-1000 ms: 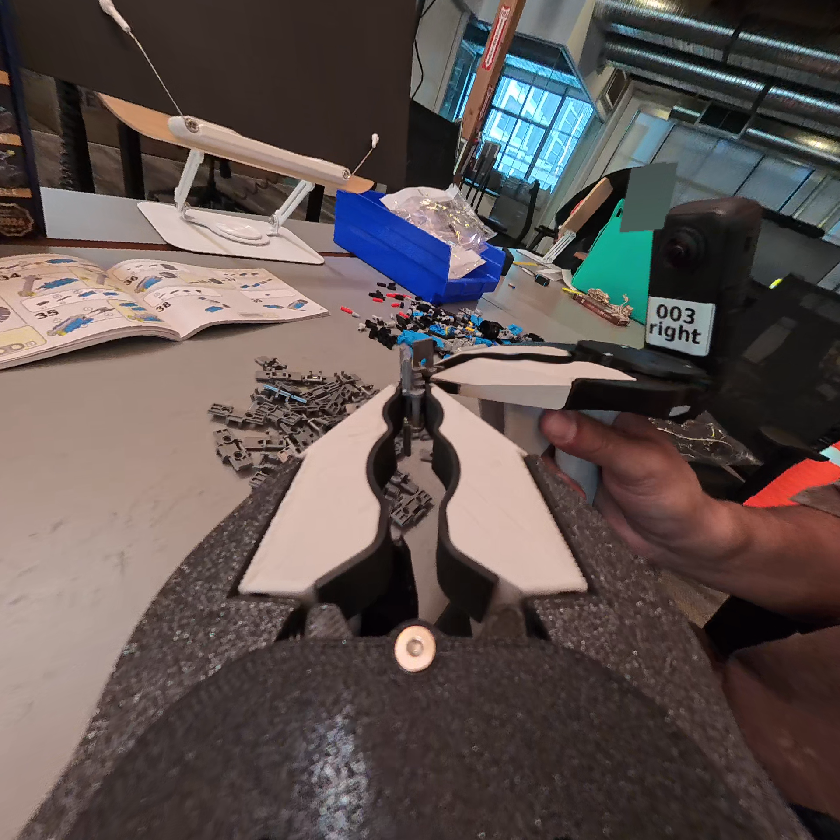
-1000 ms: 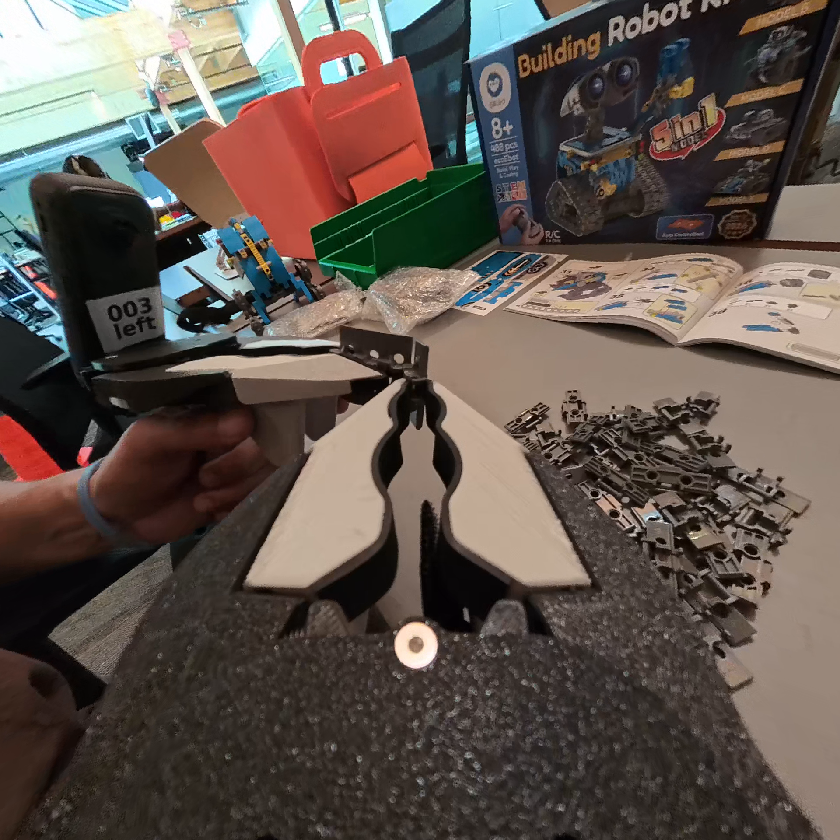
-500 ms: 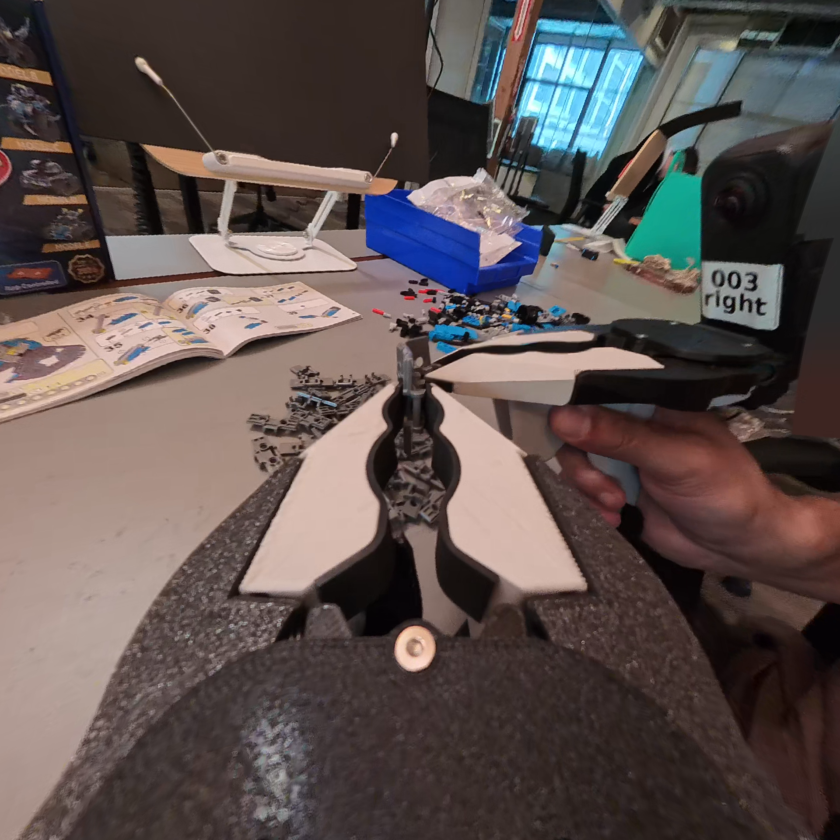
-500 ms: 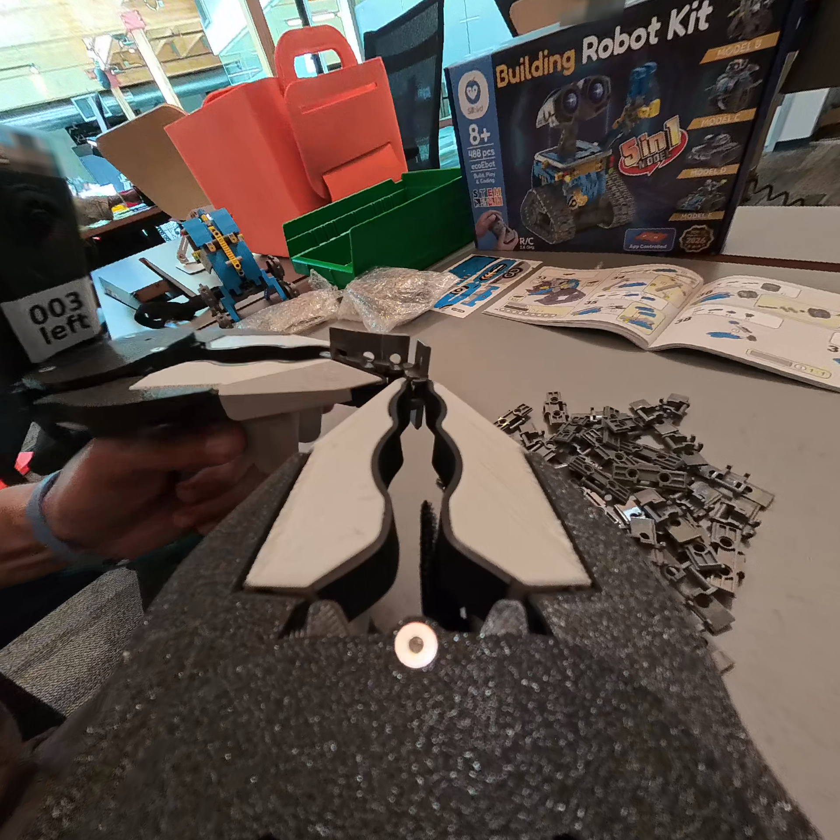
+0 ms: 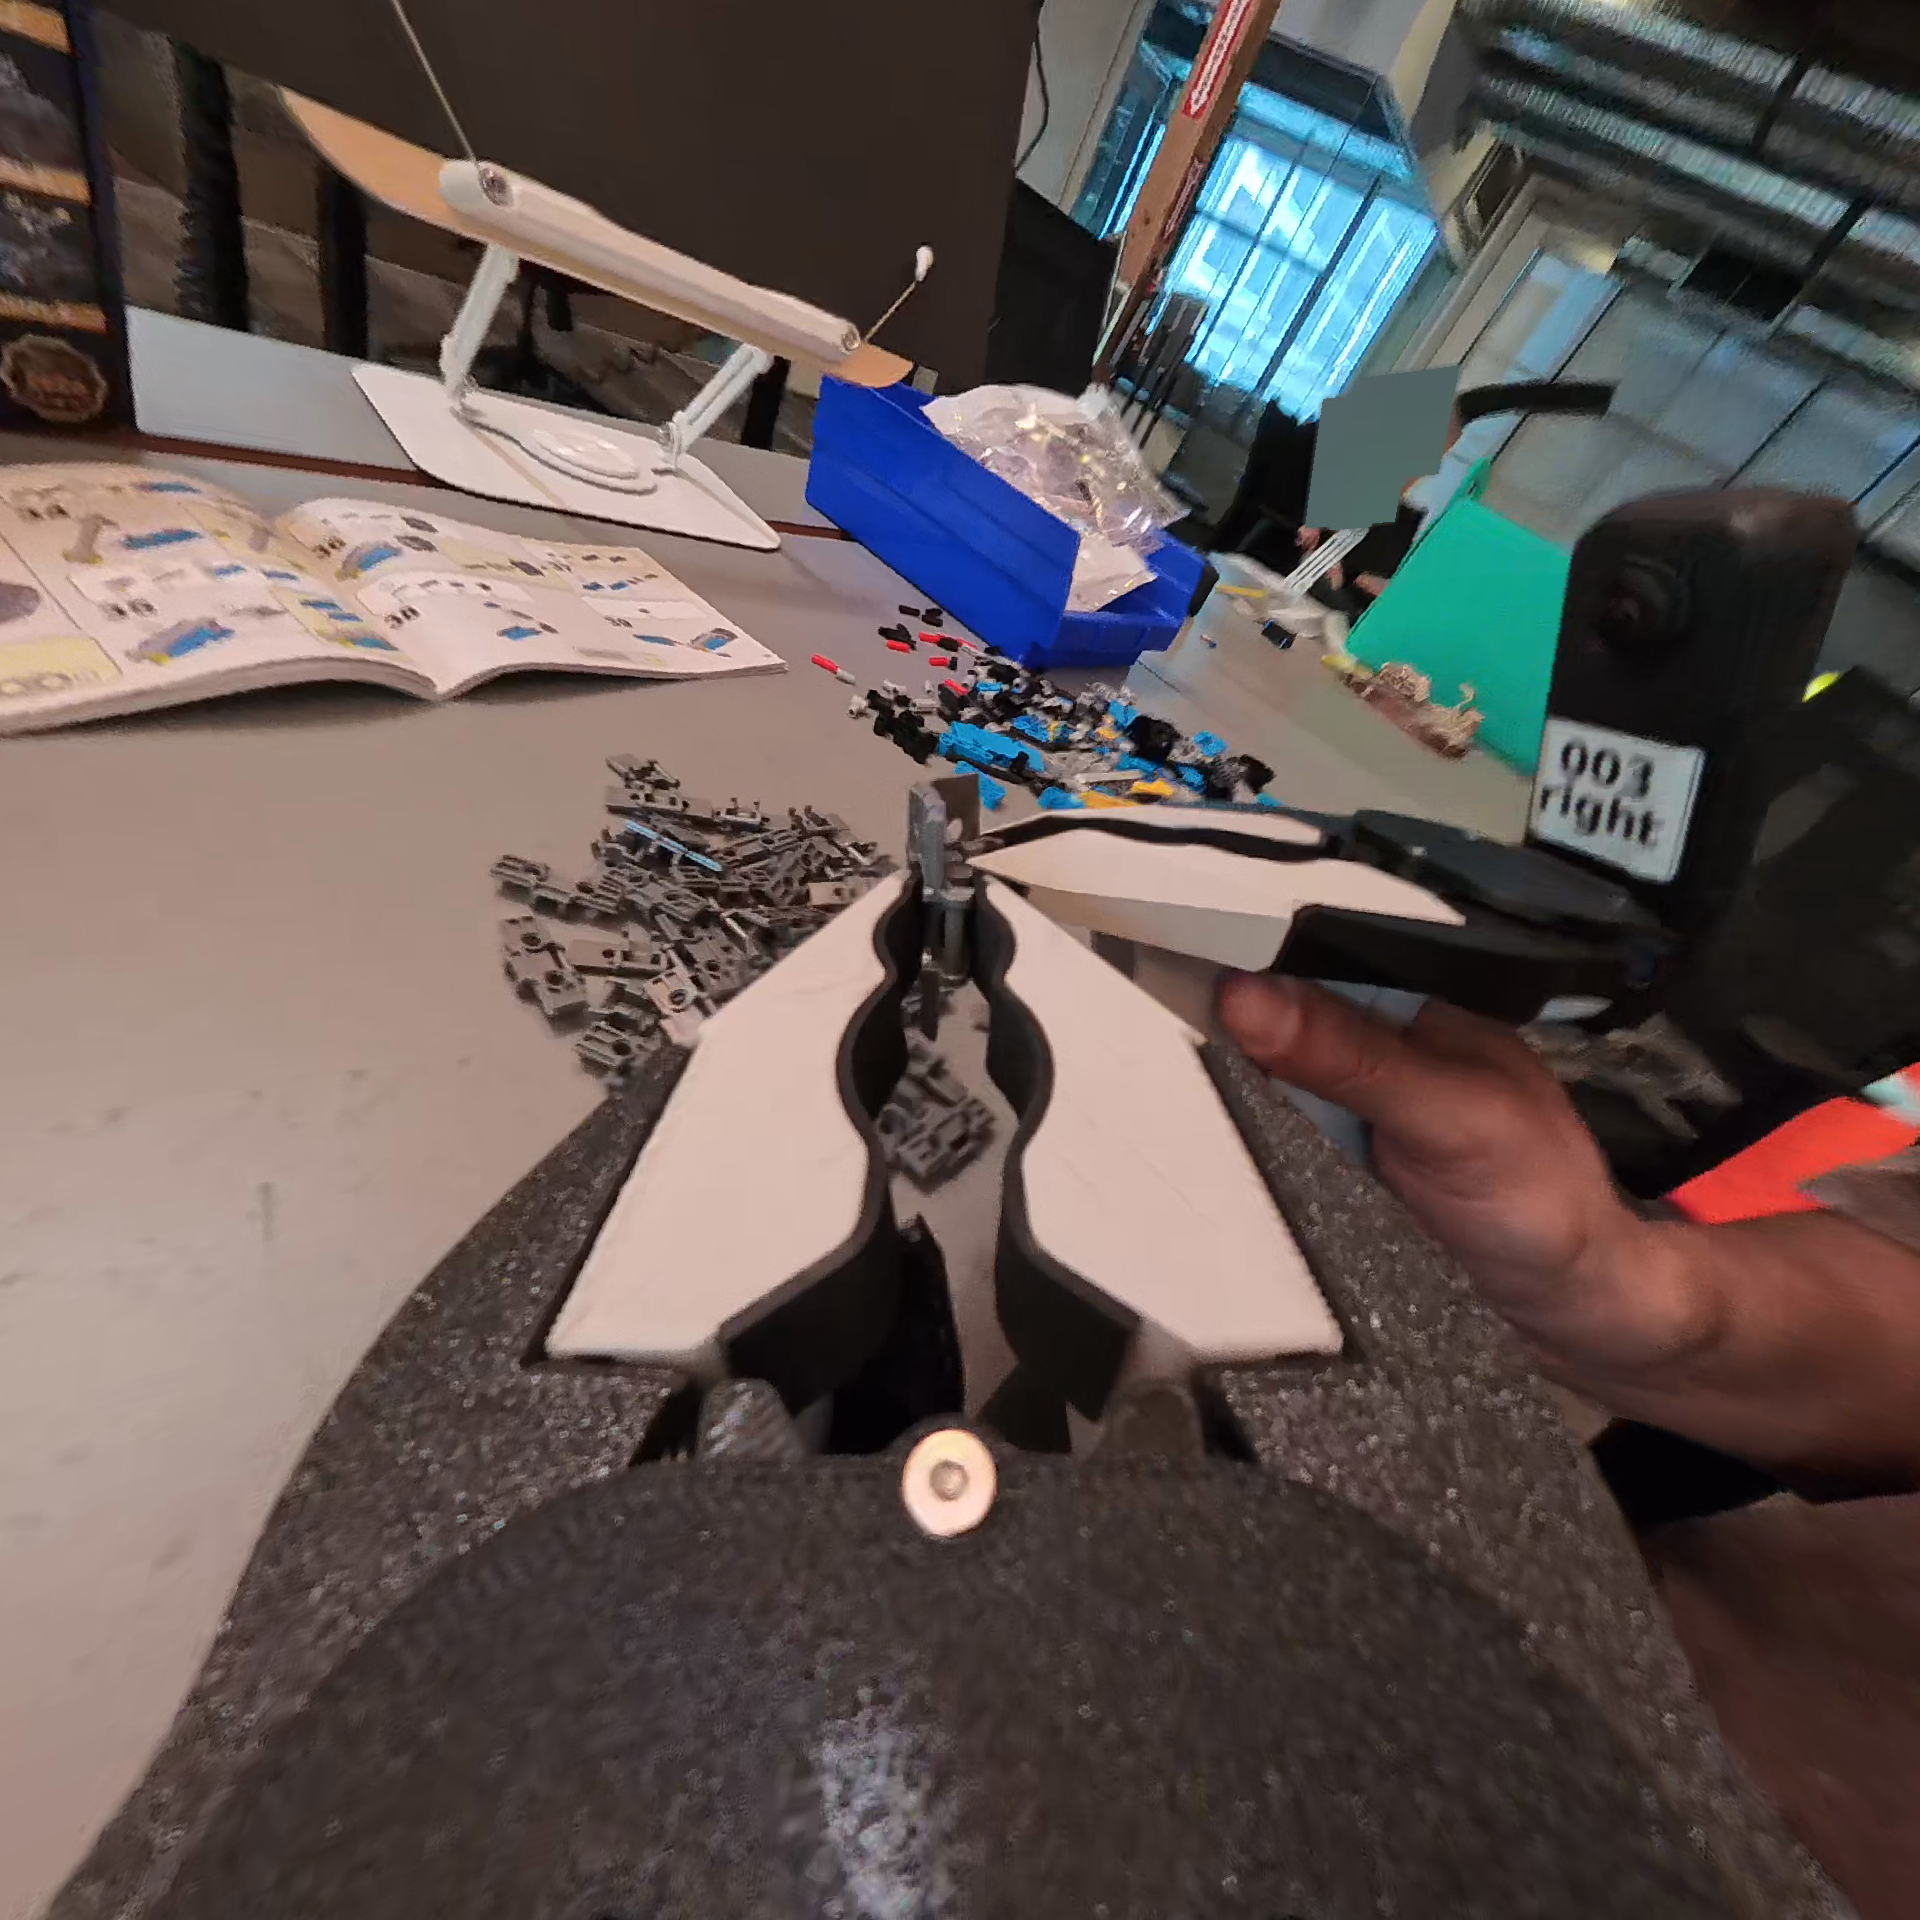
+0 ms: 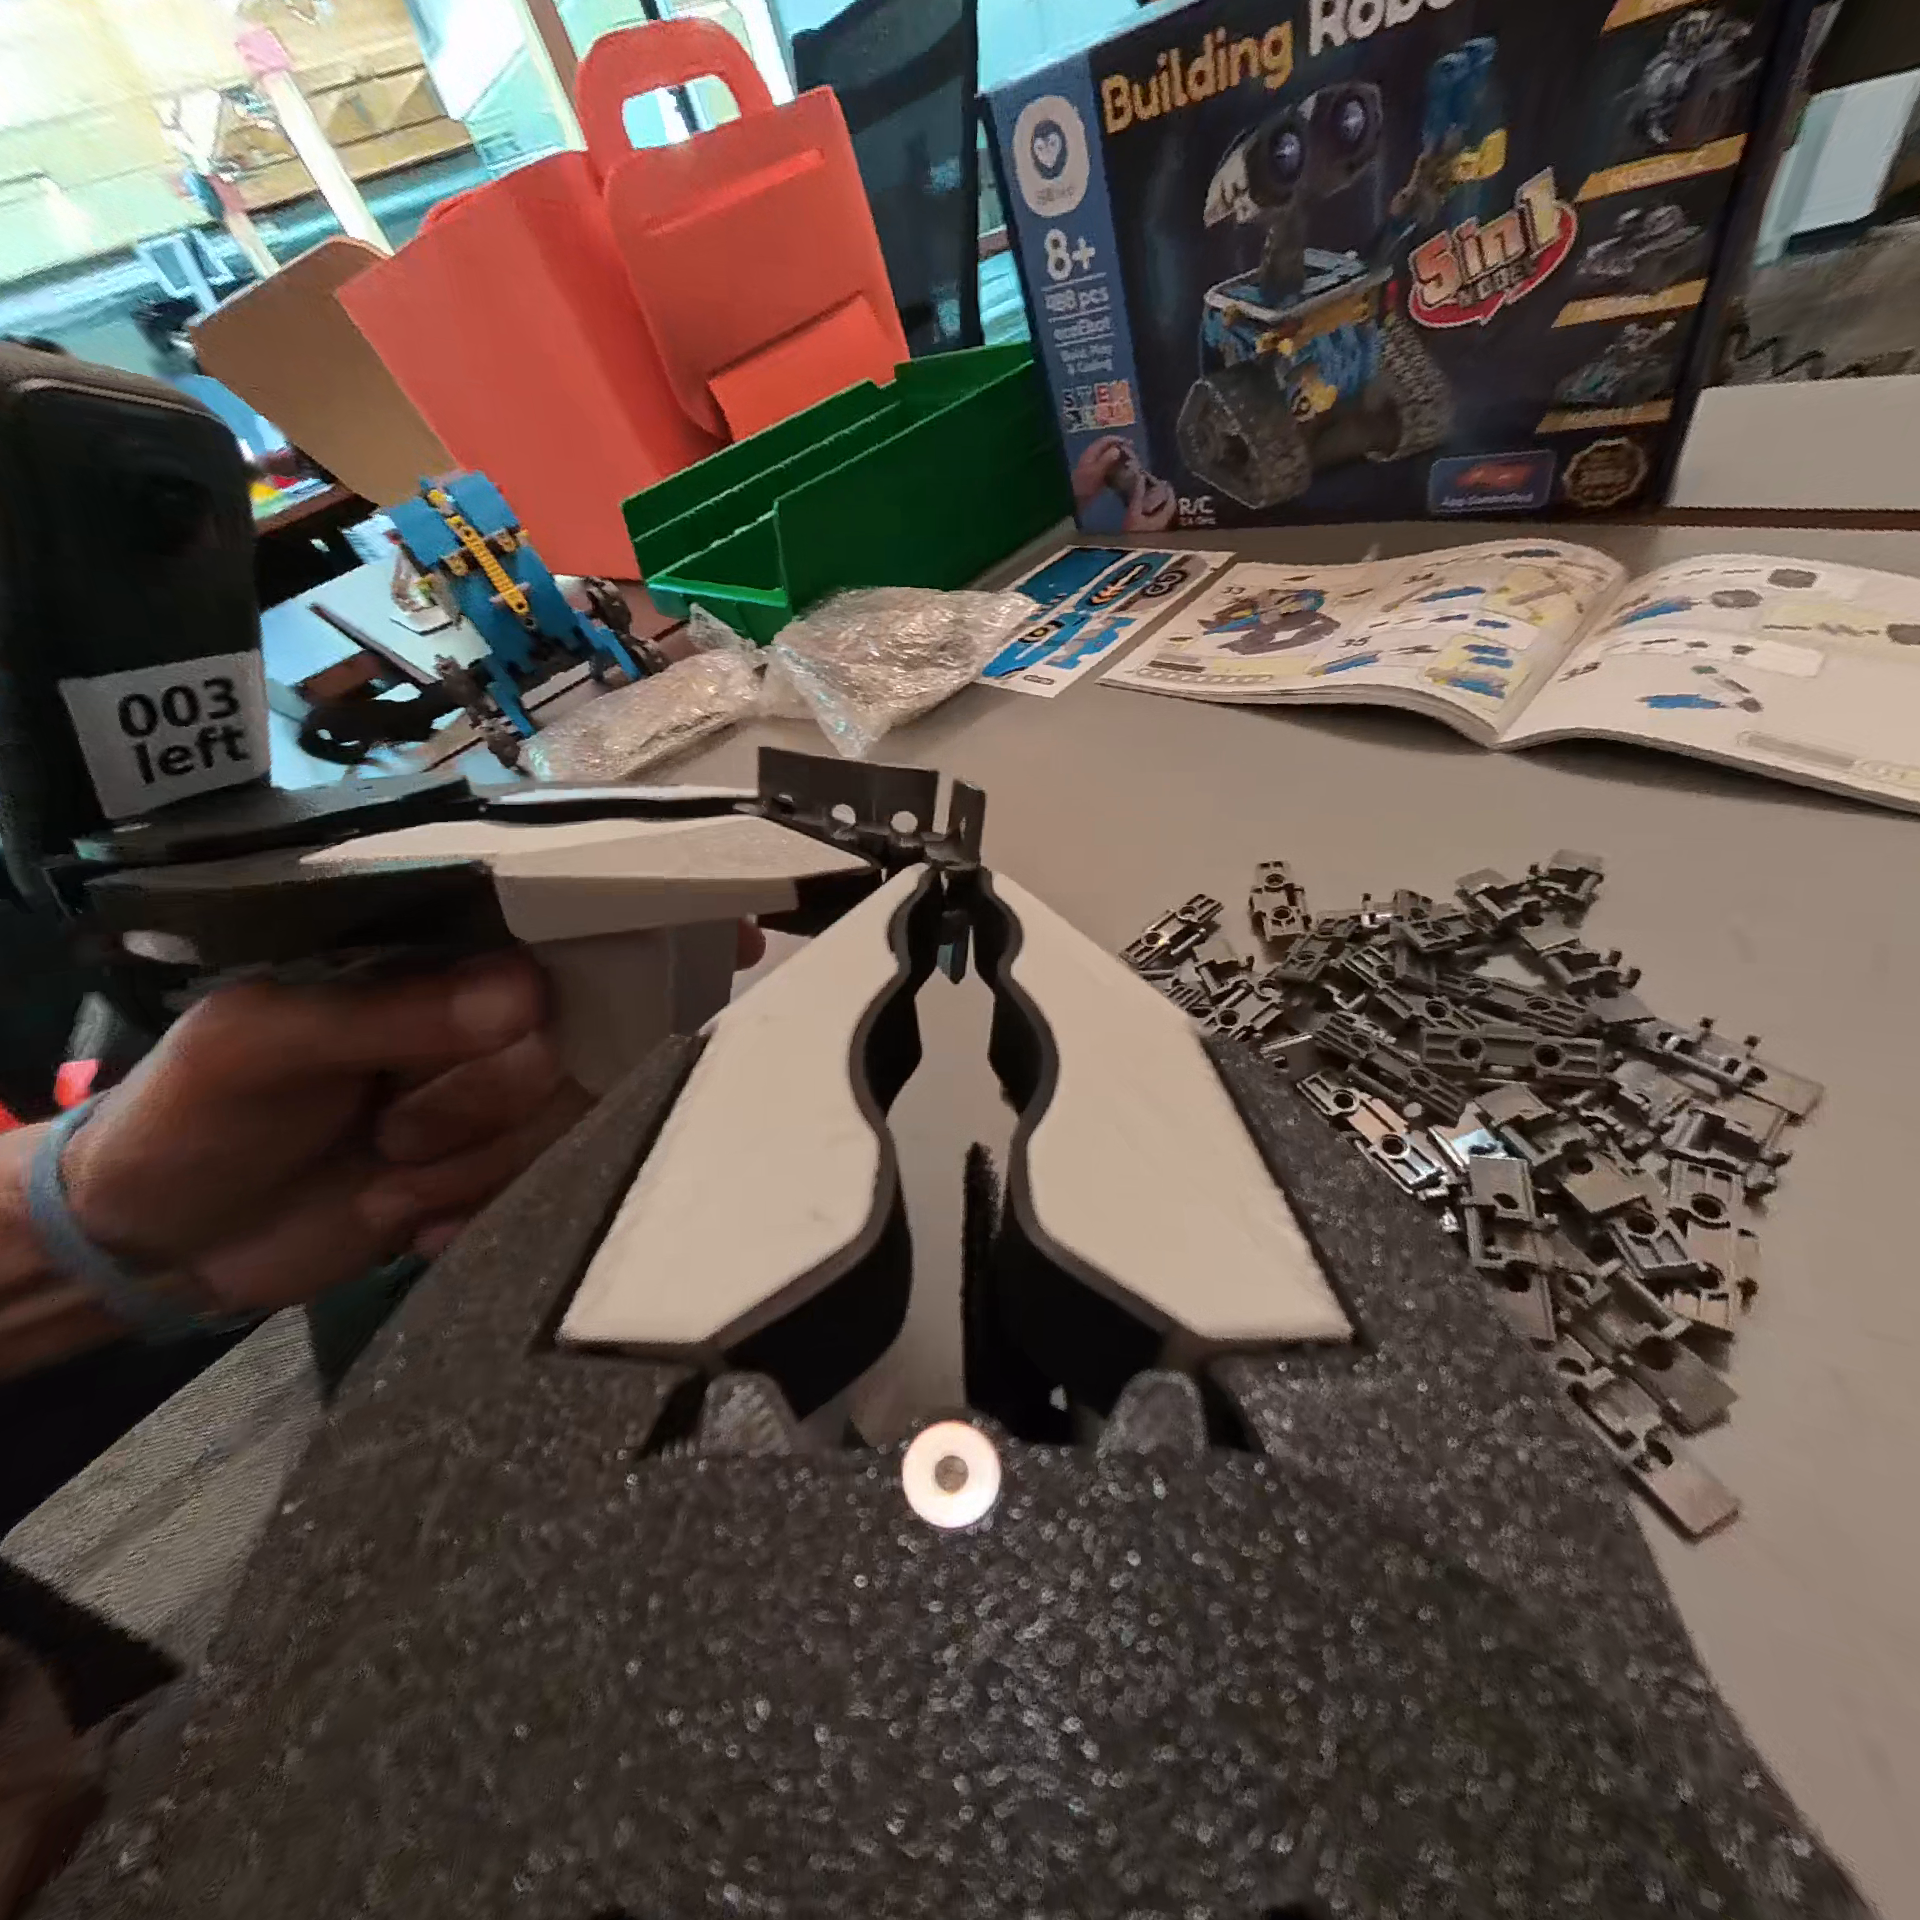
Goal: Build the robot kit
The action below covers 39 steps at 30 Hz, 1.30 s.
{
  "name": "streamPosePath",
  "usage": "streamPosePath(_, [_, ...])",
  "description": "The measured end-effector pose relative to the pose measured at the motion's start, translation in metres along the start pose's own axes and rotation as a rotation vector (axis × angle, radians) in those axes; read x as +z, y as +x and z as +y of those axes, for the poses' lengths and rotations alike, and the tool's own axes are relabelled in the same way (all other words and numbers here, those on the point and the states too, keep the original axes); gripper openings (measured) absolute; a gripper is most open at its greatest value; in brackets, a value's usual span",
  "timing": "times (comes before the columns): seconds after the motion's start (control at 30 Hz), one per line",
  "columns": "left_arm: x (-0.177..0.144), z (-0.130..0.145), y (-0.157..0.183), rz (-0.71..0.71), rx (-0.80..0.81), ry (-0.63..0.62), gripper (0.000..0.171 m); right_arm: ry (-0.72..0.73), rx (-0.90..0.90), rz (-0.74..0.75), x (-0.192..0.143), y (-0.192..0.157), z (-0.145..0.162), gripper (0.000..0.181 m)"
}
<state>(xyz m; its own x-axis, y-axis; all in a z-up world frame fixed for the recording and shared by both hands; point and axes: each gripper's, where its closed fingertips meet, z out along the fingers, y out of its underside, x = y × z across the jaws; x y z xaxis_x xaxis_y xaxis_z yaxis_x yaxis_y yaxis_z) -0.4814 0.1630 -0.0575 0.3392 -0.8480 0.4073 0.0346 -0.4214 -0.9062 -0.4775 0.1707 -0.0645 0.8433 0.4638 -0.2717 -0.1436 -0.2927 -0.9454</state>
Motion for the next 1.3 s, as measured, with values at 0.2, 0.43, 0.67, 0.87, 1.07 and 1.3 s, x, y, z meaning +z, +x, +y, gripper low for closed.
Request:
streamPosePath(0.2, [-0.001, 0.0, -0.003, 0.084, -0.208, 0.025, 0.007, -0.025, -0.093, 0.057, 0.002, -0.001, 0.001, 0.006])
streamPosePath(0.43, [-0.003, 0.0, -0.002, 0.102, -0.144, 0.009, 0.008, -0.067, -0.131, 0.015, 0.002, -0.003, -0.002, 0.006])
streamPosePath(0.67, [-0.003, -0.001, 0.005, 0.164, -0.081, -0.035, 0.007, -0.111, -0.018, -0.171, -0.005, -0.004, -0.004, 0.007])
streamPosePath(0.87, [-0.008, -0.005, 0.005, 0.252, -0.203, -0.007, 0.008, -0.09, 0.092, -0.43, -0.018, -0.018, -0.01, 0.021])
streamPosePath(1.07, [-0.015, -0.006, 0.016, 0.374, -0.251, -0.013, 0.008, -0.123, 0.144, -0.478, -0.015, -0.015, -0.005, 0.019])
streamPosePath(1.3, [-0.02, 0.0, 0.036, 0.507, -0.27, -0.067, 0.008, -0.192, 0.369, -0.771, -0.026, -0.035, -0.001, 0.024])
